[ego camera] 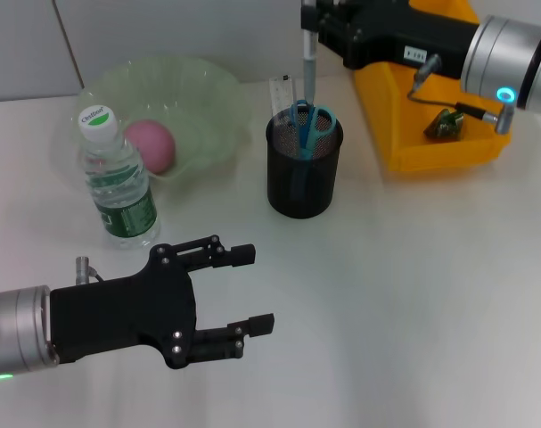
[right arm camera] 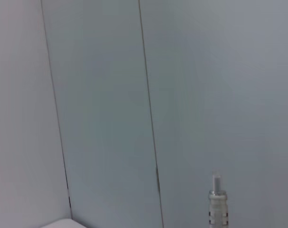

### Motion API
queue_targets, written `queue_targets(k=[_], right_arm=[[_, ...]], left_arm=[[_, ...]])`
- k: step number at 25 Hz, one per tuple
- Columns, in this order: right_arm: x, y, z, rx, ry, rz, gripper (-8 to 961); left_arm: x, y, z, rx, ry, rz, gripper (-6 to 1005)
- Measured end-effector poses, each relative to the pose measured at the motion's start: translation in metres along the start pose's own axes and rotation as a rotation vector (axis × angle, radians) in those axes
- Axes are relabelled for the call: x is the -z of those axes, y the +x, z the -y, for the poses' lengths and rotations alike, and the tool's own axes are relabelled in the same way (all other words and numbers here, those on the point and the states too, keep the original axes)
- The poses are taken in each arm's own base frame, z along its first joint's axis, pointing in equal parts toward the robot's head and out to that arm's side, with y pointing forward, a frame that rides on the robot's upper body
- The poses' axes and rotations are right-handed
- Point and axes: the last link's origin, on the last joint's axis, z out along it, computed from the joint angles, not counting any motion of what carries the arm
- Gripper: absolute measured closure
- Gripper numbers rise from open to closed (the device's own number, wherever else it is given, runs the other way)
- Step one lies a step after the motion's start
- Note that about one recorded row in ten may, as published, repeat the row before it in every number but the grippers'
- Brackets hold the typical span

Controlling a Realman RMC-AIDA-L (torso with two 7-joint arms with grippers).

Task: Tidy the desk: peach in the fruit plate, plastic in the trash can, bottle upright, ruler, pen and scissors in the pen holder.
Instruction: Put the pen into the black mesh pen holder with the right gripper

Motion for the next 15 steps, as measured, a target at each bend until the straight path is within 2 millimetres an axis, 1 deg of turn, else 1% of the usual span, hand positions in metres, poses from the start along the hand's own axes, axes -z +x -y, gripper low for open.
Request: queue_targets(k=[3,4,5,10,15], right_arm=[[0.001,0.009,0.000,0.019,0.000,-0.014,739],[0.000,0.016,0.000,0.035,-0.001,-0.022,737],[0.000,0.016,0.000,0.035,-0.001,-0.022,735],[-0.005,0.031,-0.003,0.058,-0.013,0.001,724],[-0.010,0.041,-0.004,0.065,-0.012,0.006,713]], left_arm=[[-0.001,0.001,0.001,-0.001,-0.002,0.000,260],[-0.001,0.001,0.001,-0.002,-0.002,0.001,260],[-0.001,0.001,0.001,-0.002,-0.002,0.001,260],[-0.002,0.000,0.001,0.004,-0.002,0.002,260],[-0.002,0.000,0.001,0.006,-0.002,0.002,260]])
